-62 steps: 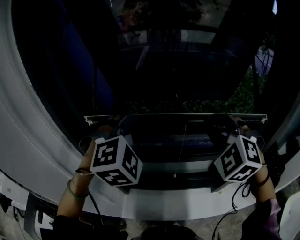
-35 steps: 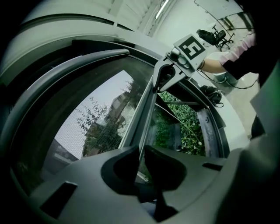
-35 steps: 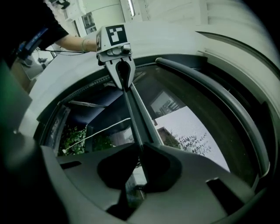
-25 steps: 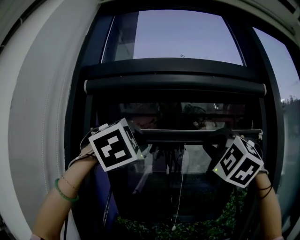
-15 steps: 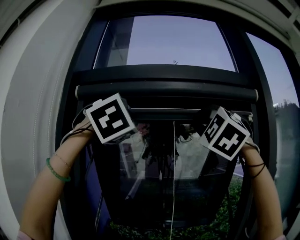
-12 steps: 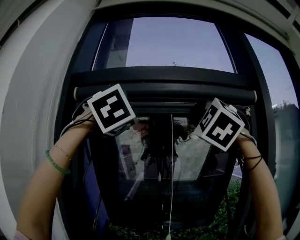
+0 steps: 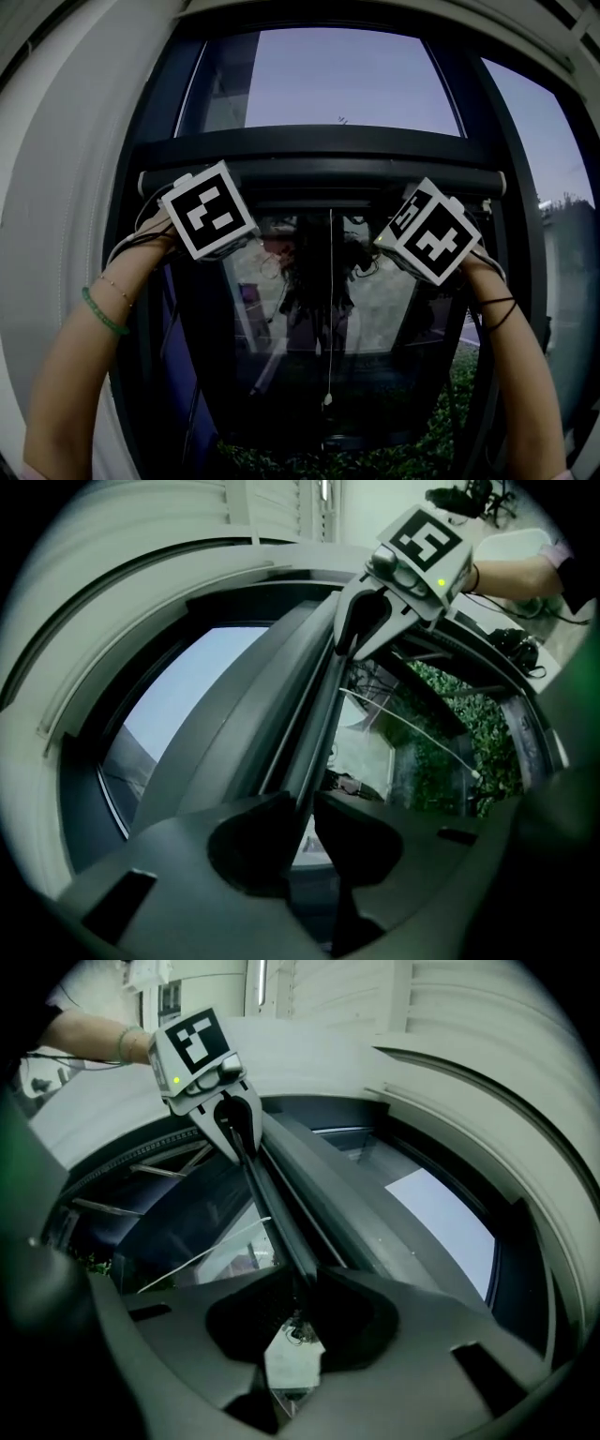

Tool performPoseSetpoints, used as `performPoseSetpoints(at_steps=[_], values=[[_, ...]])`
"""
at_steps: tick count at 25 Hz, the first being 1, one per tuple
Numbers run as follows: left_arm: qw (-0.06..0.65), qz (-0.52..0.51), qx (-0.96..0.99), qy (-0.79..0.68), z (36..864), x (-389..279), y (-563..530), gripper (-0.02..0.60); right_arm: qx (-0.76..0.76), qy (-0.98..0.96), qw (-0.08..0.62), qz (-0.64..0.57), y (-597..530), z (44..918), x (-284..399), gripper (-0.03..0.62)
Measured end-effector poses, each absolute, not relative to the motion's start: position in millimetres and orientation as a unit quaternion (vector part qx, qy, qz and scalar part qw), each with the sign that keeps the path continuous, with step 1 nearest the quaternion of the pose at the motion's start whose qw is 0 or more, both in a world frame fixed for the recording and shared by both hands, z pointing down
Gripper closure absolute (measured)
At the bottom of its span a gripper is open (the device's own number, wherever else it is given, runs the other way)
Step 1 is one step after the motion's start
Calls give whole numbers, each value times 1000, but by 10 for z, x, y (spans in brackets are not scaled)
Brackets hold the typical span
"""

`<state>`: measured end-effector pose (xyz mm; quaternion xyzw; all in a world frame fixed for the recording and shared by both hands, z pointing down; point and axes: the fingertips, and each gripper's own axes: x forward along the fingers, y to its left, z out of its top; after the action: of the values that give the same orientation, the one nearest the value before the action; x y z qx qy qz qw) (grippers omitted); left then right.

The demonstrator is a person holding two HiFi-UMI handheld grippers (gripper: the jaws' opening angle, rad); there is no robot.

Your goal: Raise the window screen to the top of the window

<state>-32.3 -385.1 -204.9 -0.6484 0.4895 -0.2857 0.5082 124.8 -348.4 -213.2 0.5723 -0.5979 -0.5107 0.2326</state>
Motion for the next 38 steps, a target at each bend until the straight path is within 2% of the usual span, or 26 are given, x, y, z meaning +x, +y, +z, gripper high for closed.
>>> performPoseSetpoints(at_steps=[5,9,13,19,24,30,35,38], values=[[556,-197,-641,491,-2071,-280,-3664,478,564,-609,193,-524,-3302,-1959,1202,509],[547,-189,-664,474,-1706,-304,-3581,479,520,-667,152,-511,-3116,-1521,1112,509],[518,-161,-712,446,-1104,-264,-3534,479,493,-701,119,-501,-3005,-879,1133,510],[478,-161,-769,394,310,-191,-3353,479,464,-762,96,-442,-2948,493,1173,510],[380,-148,-830,381,1769,-233,-3035,479,459,-815,65,-349,-2868,1818,1218,510],[240,-185,-864,401,3766,-366,-2953,479,476,-847,84,-220,-2767,3307,1230,510],[95,-144,-880,442,4852,-658,-2438,492,508,-845,86,-144,-2474,4325,1065,510],[49,-140,-882,446,5262,-758,-2012,499,506,-853,96,-82,-2074,4830,880,511]])
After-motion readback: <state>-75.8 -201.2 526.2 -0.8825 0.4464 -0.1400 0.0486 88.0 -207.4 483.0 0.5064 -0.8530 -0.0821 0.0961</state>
